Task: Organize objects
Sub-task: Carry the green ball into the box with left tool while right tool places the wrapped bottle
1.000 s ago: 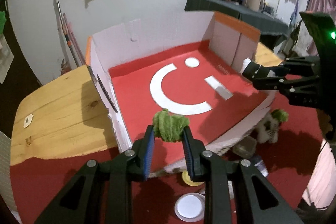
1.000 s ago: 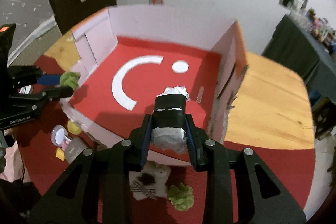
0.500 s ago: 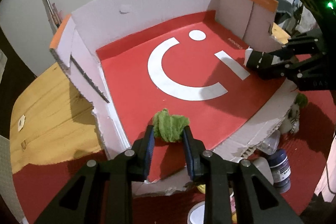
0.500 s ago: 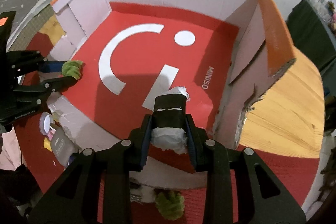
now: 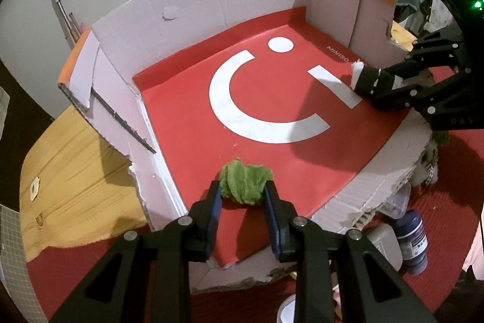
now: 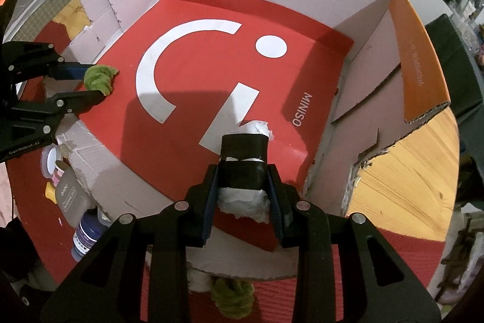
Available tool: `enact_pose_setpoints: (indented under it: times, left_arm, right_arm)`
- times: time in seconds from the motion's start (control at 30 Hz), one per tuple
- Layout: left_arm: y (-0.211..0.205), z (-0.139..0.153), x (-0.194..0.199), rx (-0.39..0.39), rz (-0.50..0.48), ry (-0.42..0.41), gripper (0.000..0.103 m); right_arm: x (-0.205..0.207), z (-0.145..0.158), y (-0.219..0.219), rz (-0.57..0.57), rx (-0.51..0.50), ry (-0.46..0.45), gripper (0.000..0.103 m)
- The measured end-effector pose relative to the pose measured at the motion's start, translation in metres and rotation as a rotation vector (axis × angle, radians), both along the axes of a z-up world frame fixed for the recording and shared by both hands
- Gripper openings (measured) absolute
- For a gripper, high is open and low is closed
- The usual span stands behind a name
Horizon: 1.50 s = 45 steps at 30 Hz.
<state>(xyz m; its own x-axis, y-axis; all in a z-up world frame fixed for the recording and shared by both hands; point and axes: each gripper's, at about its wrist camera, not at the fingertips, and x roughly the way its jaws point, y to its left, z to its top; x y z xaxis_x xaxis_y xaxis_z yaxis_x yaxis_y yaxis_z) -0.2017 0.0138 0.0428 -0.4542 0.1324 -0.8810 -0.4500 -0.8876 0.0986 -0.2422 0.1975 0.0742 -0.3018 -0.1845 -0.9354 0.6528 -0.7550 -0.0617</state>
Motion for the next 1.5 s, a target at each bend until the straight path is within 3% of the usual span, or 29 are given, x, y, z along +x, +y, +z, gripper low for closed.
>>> enact_pose_setpoints:
  times: [0.83,1.0,1.5]
  left_arm:
    - [0.002,-0.002,-0.002,0.005,0.005,0.005,0.034]
    - [0.004,-0.002,-0.004,0.012,0.005,0.005,0.039]
    - [0.009,0.003,0.002,0.012,0.007,0.02,0.05]
  right_arm:
    - [0.021,-0.005,0.003,-0.005,0.039,0.004,0.032]
    - [0.028,-0.004,0.002,0.006,0.032,0.009,0.053]
    - [0.047,-0.009,0.002,0.001,0.032,0.025,0.055]
